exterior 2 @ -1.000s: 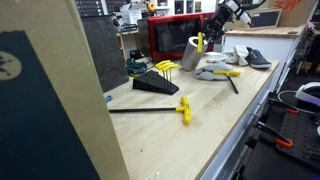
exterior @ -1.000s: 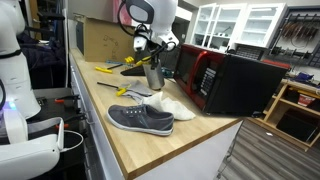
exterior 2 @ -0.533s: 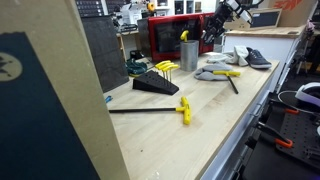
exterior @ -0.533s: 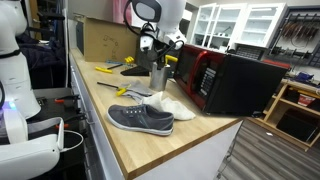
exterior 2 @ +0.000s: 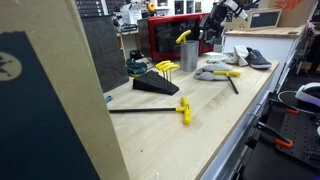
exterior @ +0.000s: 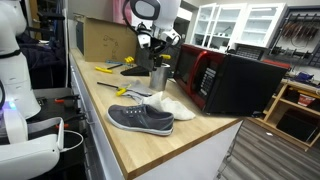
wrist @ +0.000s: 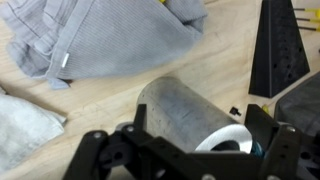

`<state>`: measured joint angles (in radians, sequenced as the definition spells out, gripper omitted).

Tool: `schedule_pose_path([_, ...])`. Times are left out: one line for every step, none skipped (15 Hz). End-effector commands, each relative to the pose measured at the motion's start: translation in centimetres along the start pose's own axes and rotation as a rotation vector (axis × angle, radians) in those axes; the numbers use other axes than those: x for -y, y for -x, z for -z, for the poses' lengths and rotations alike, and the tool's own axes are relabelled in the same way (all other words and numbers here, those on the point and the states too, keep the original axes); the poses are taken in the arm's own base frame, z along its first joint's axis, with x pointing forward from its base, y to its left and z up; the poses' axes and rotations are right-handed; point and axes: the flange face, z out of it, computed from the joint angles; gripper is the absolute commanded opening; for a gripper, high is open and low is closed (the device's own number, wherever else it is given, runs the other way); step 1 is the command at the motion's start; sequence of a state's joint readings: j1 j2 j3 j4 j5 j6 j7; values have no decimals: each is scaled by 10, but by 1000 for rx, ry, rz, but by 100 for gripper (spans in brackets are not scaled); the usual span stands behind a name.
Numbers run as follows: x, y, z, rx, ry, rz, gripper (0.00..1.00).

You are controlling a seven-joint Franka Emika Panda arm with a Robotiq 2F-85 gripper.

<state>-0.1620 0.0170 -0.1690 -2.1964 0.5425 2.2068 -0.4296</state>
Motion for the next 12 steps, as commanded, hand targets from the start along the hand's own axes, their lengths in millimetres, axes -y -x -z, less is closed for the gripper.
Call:
schedule_pose_path([51, 50, 4, 83, 88, 179, 100])
schedule_pose_path([64, 62, 7, 103, 117, 238, 100])
schedule_pose_path([78, 76, 14, 120, 141, 300, 100])
schedule_pose_path([91, 88, 23, 130, 165, 353, 100])
schedule_pose_path([104, 99, 34, 136, 186, 400, 100])
schedule_pose_path([115, 110, 47, 139, 212, 448, 100])
schedule_pose_path([126, 121, 61, 145, 242, 489, 100])
schedule_pose_path([135, 129, 75, 148, 276, 536, 100])
schedule_pose_path([144, 136, 89, 146, 306, 573, 100])
schedule_pose_path([153, 142, 102, 142, 331, 611, 100])
schedule_pose_path([160, 146, 113, 128, 345, 636, 100])
schedule_pose_path([168, 149, 122, 112, 356, 651, 100])
